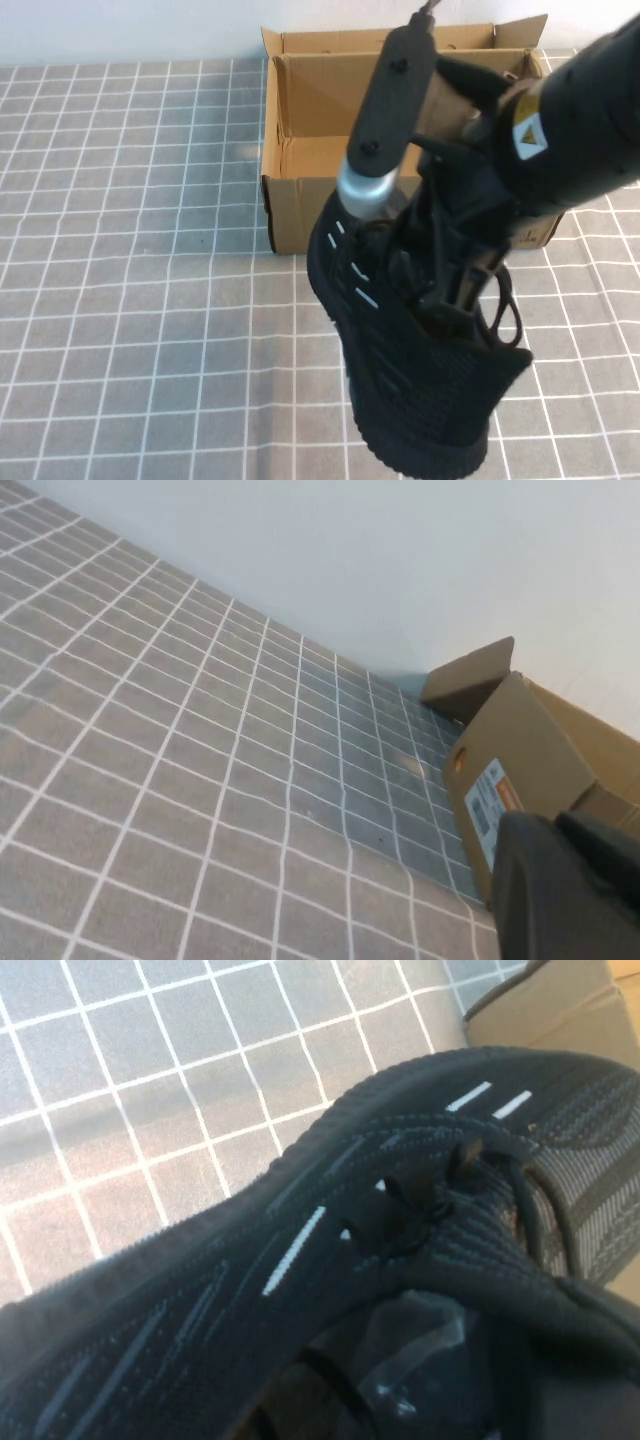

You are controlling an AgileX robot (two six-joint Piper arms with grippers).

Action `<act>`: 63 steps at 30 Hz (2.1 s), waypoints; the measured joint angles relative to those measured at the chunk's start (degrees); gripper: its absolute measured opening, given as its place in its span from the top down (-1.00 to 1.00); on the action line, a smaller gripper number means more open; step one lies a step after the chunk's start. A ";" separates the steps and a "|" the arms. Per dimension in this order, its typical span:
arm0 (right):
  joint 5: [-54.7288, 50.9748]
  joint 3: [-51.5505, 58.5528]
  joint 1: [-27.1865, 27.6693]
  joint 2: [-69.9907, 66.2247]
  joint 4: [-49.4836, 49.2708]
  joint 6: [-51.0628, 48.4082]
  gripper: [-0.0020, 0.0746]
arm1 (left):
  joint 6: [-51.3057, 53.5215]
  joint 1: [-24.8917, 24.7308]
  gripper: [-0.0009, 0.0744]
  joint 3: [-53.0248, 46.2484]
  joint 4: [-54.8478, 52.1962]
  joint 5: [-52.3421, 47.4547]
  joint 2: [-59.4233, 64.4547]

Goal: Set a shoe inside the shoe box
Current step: Hand over the shoe

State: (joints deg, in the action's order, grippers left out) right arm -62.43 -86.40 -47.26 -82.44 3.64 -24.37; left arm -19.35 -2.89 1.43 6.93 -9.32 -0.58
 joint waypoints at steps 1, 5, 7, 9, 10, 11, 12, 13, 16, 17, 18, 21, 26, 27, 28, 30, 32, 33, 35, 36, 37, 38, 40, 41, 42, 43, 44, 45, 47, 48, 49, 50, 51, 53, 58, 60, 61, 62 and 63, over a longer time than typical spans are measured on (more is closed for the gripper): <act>0.00 -0.42 0.00 -0.49 0.00 0.00 0.96 | 0.51 0.00 0.98 1.63 0.00 -1.67 0.46; -0.35 -3.47 0.00 -3.08 0.00 0.69 0.96 | 4.83 0.00 0.98 8.59 0.00 -6.18 5.08; -0.66 -5.44 0.00 -4.37 0.00 0.84 0.96 | 7.66 0.00 0.98 12.10 0.33 -8.44 8.63; -1.01 -7.37 0.00 -5.54 0.00 0.93 0.96 | 10.84 0.00 0.98 15.09 1.69 -10.69 12.32; -1.05 -8.09 0.00 -5.92 0.00 0.93 0.96 | 13.04 0.00 0.98 16.64 2.97 -11.95 14.56; -1.17 -8.95 0.00 -6.46 0.11 0.93 0.96 | 15.18 0.00 0.98 17.83 4.38 -13.12 16.87; -1.20 -9.74 0.00 -7.09 0.20 0.93 0.96 | 18.36 0.00 0.98 19.21 6.61 -14.22 19.27; -1.30 -10.39 0.00 -7.51 0.24 0.93 0.96 | 22.17 0.00 0.98 20.51 9.47 -15.11 21.66; -1.53 -12.81 0.24 -9.31 0.50 1.31 0.96 | 36.63 0.00 0.98 24.03 20.55 -17.26 28.47; -1.80 -13.83 0.47 -9.98 0.50 1.30 0.96 | 42.68 0.00 0.98 25.25 24.41 -17.74 30.39; -2.11 -15.23 0.77 -10.71 0.50 1.38 0.96 | 48.81 0.00 0.98 26.44 29.54 -18.20 32.85; -3.39 -18.91 2.18 -13.01 0.50 1.51 0.96 | 64.94 0.00 0.98 29.66 44.75 -19.53 39.83; -5.60 -25.36 5.08 -17.21 0.50 3.50 0.96 | 84.93 0.00 0.98 35.49 62.60 -22.75 51.43; -5.84 -26.64 5.78 -18.04 0.50 3.73 0.96 | 87.37 -0.34 0.98 36.76 64.54 -22.98 53.60; -6.01 -27.89 6.49 -18.84 0.50 3.96 0.96 | 89.04 -1.15 0.98 38.11 65.74 -22.98 55.62; -6.23 -30.29 7.51 -20.30 0.50 4.17 0.96 | 90.86 -3.67 0.98 40.72 66.25 -21.97 59.04; -6.86 -32.31 8.59 -21.65 0.50 4.85 0.96 | 91.68 -7.42 0.98 43.45 66.00 -19.46 62.70; -7.11 -33.34 9.10 -22.38 0.38 5.49 0.96 | 91.81 -9.87 0.98 44.96 65.43 -17.77 64.47; -7.52 -34.87 9.74 -23.62 0.25 6.73 0.96 | 92.01 -14.95 0.98 48.04 63.89 -14.68 67.50; -7.65 -35.45 10.19 -24.09 0.25 7.38 0.96 | 92.15 -17.47 0.98 49.55 62.84 -13.38 68.98; -7.65 -35.94 10.49 -24.59 0.25 8.02 0.96 | 92.15 -19.88 0.98 50.95 61.85 -12.62 70.24; -7.65 -36.24 10.81 -24.87 0.25 8.55 0.96 | 92.15 -21.77 0.98 51.96 60.73 -12.23 71.05; -7.65 -36.45 11.49 -25.29 0.25 9.52 0.96 | 92.15 -26.14 0.98 53.58 58.44 -11.28 71.96; -7.65 -36.45 11.90 -25.42 0.25 9.78 0.96 | 92.15 -27.72 0.98 53.87 57.50 -10.39 71.95; -7.67 -36.49 12.13 -25.55 0.17 9.95 0.96 | 92.15 -29.49 0.98 54.00 56.51 -9.38 71.68; -7.78 -36.63 12.41 -25.66 0.05 10.07 0.96 | 92.15 -30.94 0.98 54.12 55.92 -8.36 71.37; -7.78 -36.73 12.57 -25.79 0.03 10.23 0.96 | 92.00 -32.10 0.98 54.23 55.64 -7.78 71.00; -7.78 -36.73 12.82 -25.88 0.03 10.21 0.96 | 91.43 -33.02 0.98 54.23 55.42 -7.34 70.55; -7.78 -36.73 13.06 -26.02 0.03 10.21 0.96 | 90.70 -34.38 0.96 54.23 55.27 -7.26 69.86; -7.80 -36.73 13.11 -26.13 0.03 10.21 0.96 | 90.73 -34.97 0.92 54.23 55.11 -7.88 69.60; -7.90 -36.73 13.11 -26.13 0.03 10.33 0.96 | 90.73 -35.47 0.85 54.23 54.83 -8.62 69.49; -7.90 -36.73 13.11 -26.13 0.03 10.33 0.96 | 90.73 -35.74 0.74 54.23 54.49 -9.37 69.49; -7.90 -36.73 13.11 -26.22 0.03 10.33 0.96 | 90.73 -35.88 0.59 54.23 54.19 -10.03 69.49; -7.93 -36.73 13.11 -26.22 0.03 10.33 0.96 | 90.73 -36.02 0.27 54.23 53.92 -10.30 69.70; -7.93 -36.91 13.11 -26.25 -0.31 10.72 0.96 | 92.25 -36.02 -0.52 54.23 53.78 -8.76 71.30; -7.93 -37.00 13.11 -26.34 -0.59 11.21 0.96 | 92.86 -36.02 -0.66 54.23 53.78 -7.04 72.73; -7.93 -37.00 13.11 -26.34 -0.94 11.34 0.96 | 93.09 -36.02 -0.69 54.23 53.93 -5.83 73.69; -7.93 -37.00 13.11 -26.34 -1.37 11.47 0.96 | 93.10 -36.02 -0.71 54.23 54.28 -4.74 74.74; -7.93 -37.00 13.11 -26.34 -1.67 11.47 0.96 | 93.22 -36.02 -0.73 54.23 54.87 -3.25 75.82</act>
State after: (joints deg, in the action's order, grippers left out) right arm -70.36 -123.40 -34.16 -108.79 1.97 -12.89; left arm 73.87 -38.92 55.66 61.80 -12.57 75.24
